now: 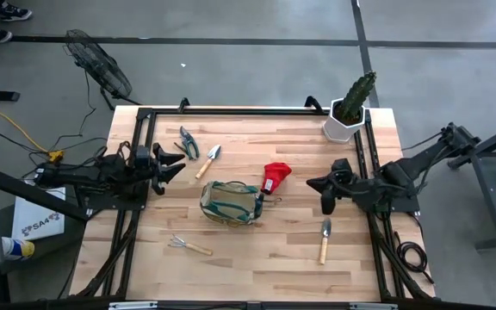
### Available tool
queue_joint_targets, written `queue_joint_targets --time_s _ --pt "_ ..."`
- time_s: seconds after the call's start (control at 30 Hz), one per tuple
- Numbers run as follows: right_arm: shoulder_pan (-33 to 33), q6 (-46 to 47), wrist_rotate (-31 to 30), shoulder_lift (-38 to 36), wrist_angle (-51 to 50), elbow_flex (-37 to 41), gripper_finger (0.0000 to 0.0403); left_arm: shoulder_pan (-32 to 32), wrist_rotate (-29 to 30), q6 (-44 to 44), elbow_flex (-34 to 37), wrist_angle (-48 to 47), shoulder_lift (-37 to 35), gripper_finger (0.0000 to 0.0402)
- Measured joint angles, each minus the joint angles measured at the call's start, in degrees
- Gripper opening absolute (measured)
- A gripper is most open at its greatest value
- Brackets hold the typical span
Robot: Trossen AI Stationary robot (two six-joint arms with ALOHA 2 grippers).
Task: Pick & Place Garden tools in Gardening bag
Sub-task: Put the shear green scissors into the gardening bag
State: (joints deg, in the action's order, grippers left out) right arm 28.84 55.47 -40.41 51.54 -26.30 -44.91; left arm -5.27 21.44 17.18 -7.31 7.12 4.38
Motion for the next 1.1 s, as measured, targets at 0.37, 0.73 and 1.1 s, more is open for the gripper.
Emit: queue_joint_targets --time_s 0.37,0.73,1.1 --pt "-8.29 -9.31 11.49 -19.36 19.37 21.80 0.0004 0.01 6.62 1.11 -0.02 10.22 11.53 0.0174" --pt "-27.84 -17.45 38.53 -35.28 23.89 33.32 0.0004 0.03 12.43 -0.43 -0.07 24.93 24.18 0.0174" --pt "-42.31 -22.10 51.14 -36.27 16.72 33.75 0.0004 0.03 18.02 -5.21 -5.00 25.89 33.02 0.0174"
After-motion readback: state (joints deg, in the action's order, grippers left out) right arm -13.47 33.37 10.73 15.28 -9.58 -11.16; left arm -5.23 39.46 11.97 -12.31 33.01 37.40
